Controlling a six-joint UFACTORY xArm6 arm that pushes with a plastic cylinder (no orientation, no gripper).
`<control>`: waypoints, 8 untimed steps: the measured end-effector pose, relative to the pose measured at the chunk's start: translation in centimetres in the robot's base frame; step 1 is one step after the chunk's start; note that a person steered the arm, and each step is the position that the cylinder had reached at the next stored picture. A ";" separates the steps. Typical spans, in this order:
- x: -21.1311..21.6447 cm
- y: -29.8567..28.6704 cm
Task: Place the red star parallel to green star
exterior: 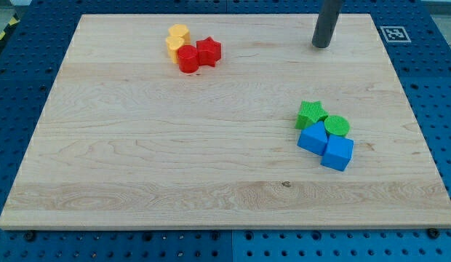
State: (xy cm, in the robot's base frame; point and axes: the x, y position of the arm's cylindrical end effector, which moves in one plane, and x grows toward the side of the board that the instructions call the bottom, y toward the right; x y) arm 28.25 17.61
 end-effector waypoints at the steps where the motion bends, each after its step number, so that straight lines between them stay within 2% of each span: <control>1: 0.2 -0.3; 4: 0.5 -8.7; 6: 1.1 -17.2; 8: 2.0 -18.4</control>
State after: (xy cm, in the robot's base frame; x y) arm 30.25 -0.83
